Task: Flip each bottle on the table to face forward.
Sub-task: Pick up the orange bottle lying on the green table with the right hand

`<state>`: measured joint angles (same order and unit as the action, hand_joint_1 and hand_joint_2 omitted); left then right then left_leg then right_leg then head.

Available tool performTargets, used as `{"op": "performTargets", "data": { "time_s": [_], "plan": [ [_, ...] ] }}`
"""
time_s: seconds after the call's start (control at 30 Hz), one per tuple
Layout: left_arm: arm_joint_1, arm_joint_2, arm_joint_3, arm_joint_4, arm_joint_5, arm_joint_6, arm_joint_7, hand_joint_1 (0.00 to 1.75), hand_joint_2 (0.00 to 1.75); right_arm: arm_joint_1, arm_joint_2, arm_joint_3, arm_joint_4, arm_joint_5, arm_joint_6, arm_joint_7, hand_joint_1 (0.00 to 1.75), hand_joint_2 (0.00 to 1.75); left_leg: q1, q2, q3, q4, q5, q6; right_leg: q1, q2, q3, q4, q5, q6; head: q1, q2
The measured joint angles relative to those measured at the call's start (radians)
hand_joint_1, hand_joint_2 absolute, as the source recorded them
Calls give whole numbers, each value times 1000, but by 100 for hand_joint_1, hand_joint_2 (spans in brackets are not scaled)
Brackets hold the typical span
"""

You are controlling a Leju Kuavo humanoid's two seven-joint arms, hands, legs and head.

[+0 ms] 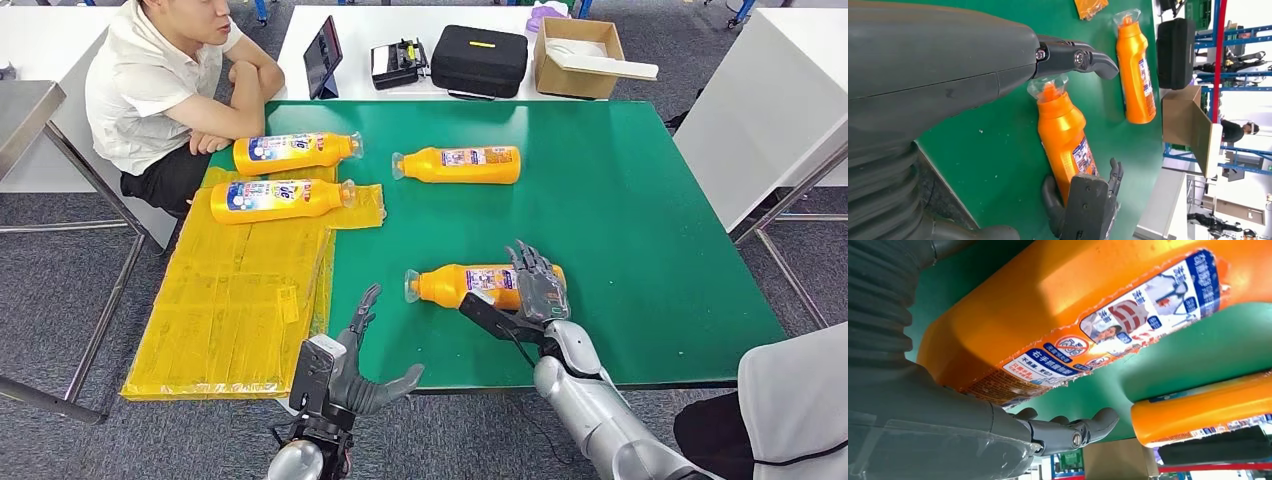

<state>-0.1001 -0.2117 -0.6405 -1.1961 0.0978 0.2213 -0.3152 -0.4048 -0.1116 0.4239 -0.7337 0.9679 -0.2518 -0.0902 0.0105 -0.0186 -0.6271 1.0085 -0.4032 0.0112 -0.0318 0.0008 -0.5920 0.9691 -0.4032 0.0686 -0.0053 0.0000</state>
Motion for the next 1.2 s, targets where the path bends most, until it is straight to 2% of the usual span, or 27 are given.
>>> {"op": "performTargets", "data": {
  "time_s": [0.1, 0.13, 0.23, 0.27, 0.3, 0.5, 0.7, 1.0, 1.2],
  "plan": [
    [0, 0, 0, 3, 1, -3, 5, 0, 175, -12, -6, 21, 9, 46, 10, 58, 0, 175, 0, 0, 1, 0, 1, 1, 0, 0, 4, 0, 1, 1, 0, 0],
    [0, 0, 0, 4, 1, -4, 8, 0, 175, -17, -8, 29, 10, 62, 16, 81, 13, 175, 0, 0, 1, 0, 1, 1, 0, 0, 5, 0, 1, 1, 0, 0],
    [0, 0, 2, 4, -2, -5, 15, 0, 175, -30, -14, 51, 11, 94, 42, 124, 139, 175, 0, 0, 1, 0, 1, 1, 0, 0, 6, 0, 1, 1, 0, 0],
    [0, 0, 3, 4, -5, -4, 16, 0, 175, -32, -18, 57, 10, 100, 52, 131, 170, 175, 0, -1, 1, 0, 1, 1, 0, 0, 6, 0, 1, 1, 0, 0],
    [0, 0, 4, 4, -9, -1, 16, 0, 175, -34, -21, 64, 8, 104, 63, 134, 175, 175, 0, -1, 1, 0, 1, 1, 0, 0, 6, 0, 1, 1, 0, 0],
    [0, 0, 7, 4, -29, 15, 12, 0, 175, -46, -51, 102, -12, 100, 136, 131, 175, 175, 0, -2, 2, 0, 2, 1, 0, 0, 7, 0, 1, 1, 0, 0],
    [-1, -2, 9, 4, -37, 16, 6, 0, 175, -61, -72, 117, -24, 44, 192, 93, 175, 175, 0, -2, 2, 0, 1, 1, 0, 0, 7, 0, 0, 1, 0, 0],
    [-8, -6, 9, 8, -36, 15, -12, 0, 175, -62, -92, 93, -42, -154, 262, -13, 175, 175, 0, 0, 8, 0, -3, 1, 0, 1, 1, 0, -1, 1, 0, 0],
    [-15, -12, 9, 18, -13, 11, -31, 0, 175, -51, -111, 64, -70, -309, 344, -75, 175, 175, 0, 8, 10, 0, -4, 1, 1, 9, 11, 0, 1, 1, 0, 0]
  ]
}}
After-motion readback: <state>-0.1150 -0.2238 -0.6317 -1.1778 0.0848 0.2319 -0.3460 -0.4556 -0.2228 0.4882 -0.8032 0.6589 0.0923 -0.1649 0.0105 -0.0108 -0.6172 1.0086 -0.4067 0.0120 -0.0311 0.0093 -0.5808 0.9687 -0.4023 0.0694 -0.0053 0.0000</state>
